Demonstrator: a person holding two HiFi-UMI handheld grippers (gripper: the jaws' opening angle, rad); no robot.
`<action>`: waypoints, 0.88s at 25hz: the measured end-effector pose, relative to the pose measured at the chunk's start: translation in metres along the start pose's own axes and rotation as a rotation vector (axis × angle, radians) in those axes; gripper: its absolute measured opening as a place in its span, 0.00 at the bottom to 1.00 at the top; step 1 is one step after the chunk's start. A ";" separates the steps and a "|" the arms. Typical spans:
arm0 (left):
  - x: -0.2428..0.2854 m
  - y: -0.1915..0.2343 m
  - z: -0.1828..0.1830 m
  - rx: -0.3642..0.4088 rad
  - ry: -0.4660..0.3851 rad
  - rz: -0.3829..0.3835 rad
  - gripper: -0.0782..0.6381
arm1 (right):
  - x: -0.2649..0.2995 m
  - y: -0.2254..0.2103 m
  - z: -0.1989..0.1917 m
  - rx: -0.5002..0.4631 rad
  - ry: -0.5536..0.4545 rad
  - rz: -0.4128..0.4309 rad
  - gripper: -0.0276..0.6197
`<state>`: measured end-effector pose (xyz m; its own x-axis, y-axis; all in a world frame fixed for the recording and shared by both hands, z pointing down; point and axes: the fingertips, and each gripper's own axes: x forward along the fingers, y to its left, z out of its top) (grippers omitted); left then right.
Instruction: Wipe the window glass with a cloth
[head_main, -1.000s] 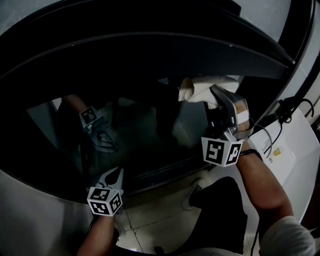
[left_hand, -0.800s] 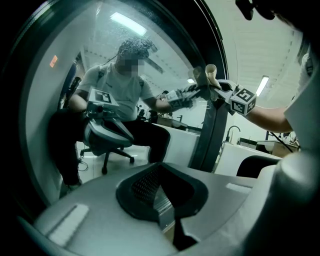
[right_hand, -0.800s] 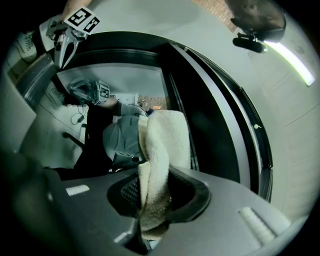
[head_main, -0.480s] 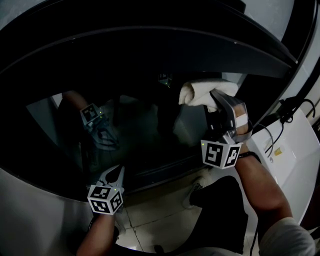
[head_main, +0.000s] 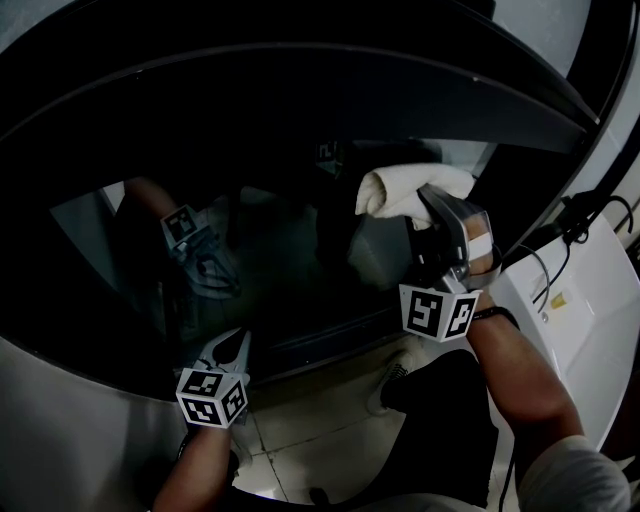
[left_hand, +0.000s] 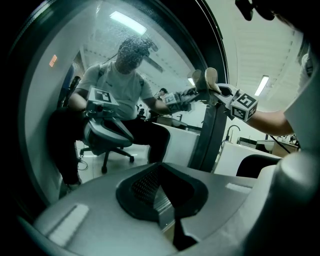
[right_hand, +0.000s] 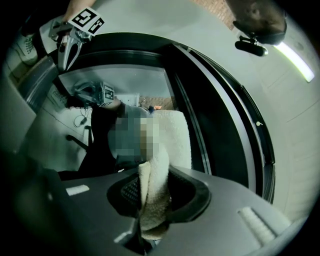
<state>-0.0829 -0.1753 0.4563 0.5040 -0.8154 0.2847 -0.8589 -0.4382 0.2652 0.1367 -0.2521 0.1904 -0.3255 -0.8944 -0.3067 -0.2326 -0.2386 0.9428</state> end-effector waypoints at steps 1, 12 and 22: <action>0.000 0.000 0.000 0.000 0.000 -0.001 0.13 | -0.001 0.001 0.000 0.001 0.000 0.000 0.16; 0.001 0.000 0.000 -0.001 -0.001 0.001 0.13 | -0.007 0.017 -0.002 0.003 0.001 0.011 0.16; 0.002 0.002 0.000 -0.001 0.004 0.002 0.13 | -0.012 0.039 -0.004 0.002 0.005 0.048 0.16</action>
<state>-0.0840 -0.1778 0.4572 0.5030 -0.8146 0.2887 -0.8595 -0.4364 0.2661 0.1352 -0.2524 0.2314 -0.3313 -0.9068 -0.2607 -0.2185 -0.1950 0.9562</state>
